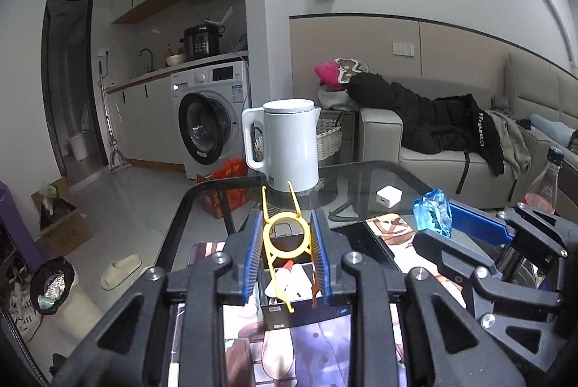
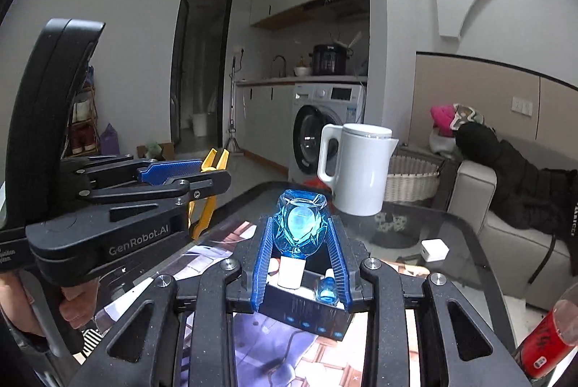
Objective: Organize rigid objects
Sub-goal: 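Lift the yellow tool and blue bottle up over the black box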
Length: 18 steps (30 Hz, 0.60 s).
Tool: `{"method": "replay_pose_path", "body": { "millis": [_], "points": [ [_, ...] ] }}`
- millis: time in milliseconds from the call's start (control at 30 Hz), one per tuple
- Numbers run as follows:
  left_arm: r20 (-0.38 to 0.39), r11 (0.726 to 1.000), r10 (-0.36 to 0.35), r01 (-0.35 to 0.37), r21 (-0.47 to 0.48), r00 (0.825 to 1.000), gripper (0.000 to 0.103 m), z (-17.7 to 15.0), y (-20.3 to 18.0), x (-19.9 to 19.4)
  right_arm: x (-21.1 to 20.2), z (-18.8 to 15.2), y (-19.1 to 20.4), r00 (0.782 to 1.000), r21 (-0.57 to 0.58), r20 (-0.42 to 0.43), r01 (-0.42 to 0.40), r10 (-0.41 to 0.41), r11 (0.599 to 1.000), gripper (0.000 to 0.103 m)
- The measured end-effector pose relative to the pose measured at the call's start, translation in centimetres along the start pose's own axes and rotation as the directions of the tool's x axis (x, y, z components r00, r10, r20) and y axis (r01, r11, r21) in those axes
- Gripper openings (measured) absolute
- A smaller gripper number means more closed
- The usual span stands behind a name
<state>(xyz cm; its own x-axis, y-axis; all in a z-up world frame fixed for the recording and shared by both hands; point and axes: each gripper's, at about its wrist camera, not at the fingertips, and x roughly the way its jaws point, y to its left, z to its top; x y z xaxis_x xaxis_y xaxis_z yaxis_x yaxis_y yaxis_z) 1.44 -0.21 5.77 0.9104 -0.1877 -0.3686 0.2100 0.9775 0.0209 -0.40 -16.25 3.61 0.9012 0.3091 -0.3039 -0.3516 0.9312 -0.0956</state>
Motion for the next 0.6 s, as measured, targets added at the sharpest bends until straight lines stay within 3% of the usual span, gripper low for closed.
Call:
{"method": "replay_pose_path", "body": {
  "millis": [600],
  "points": [
    [0.042, 1.000, 0.009, -0.008, -0.027, 0.999, 0.025, 1.0, -0.5, -0.8, -1.2, 0.5, 0.0, 0.999, 0.005, 0.041, -0.001, 0.001, 1.000, 0.030]
  ]
}}
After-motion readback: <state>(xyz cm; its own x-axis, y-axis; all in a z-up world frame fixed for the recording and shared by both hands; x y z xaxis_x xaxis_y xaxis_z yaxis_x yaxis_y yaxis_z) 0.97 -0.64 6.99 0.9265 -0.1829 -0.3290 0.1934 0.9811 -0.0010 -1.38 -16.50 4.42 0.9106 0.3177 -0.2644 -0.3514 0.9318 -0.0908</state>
